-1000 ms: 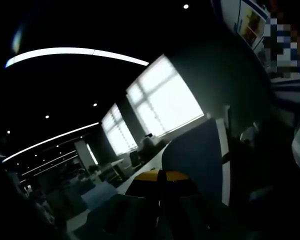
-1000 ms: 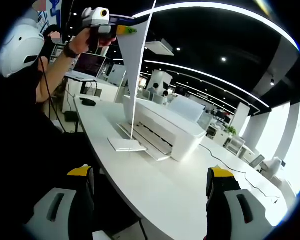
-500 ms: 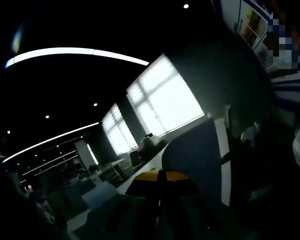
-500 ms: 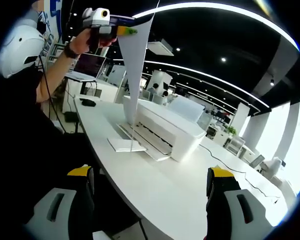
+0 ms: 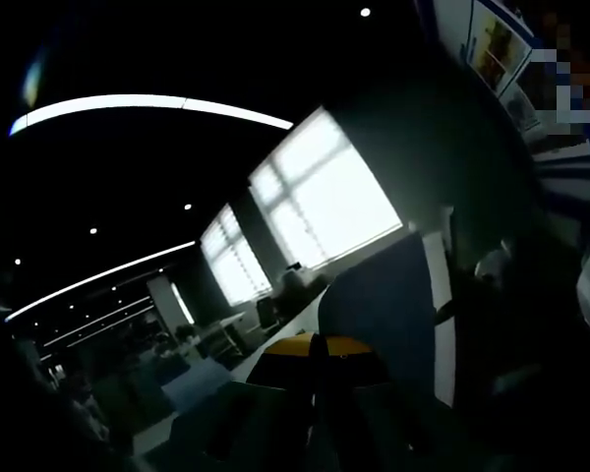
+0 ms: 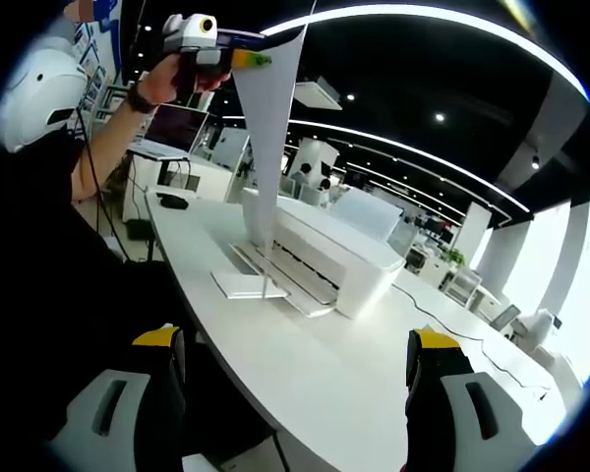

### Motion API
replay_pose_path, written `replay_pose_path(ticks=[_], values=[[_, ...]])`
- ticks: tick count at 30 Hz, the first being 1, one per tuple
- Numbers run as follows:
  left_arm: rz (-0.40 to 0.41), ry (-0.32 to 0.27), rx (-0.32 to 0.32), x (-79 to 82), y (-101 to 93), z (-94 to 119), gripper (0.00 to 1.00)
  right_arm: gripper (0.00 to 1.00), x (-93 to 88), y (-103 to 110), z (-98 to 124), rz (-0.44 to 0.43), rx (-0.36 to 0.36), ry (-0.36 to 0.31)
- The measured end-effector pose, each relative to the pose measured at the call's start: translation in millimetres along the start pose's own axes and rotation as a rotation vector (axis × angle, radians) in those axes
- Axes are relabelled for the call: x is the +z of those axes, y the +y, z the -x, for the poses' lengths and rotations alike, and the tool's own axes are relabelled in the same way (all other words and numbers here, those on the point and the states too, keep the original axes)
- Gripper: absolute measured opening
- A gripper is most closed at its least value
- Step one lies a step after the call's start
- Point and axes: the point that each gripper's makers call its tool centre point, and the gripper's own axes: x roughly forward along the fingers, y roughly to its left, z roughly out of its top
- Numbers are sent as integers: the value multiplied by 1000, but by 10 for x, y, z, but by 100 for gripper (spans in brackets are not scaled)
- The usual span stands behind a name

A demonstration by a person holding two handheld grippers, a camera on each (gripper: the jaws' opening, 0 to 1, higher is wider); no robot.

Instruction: Remove the paper from the printer output slot and place it on top of the printer

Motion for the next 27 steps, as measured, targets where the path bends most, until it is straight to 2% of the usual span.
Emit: replay_pose_path(ticks=[6, 27], values=[[2, 7, 3, -13, 28, -27, 6, 88, -38, -23, 9, -2, -2, 6], [5, 17, 19, -28, 137, -62, 6, 88, -8, 1, -6, -1, 2, 2]])
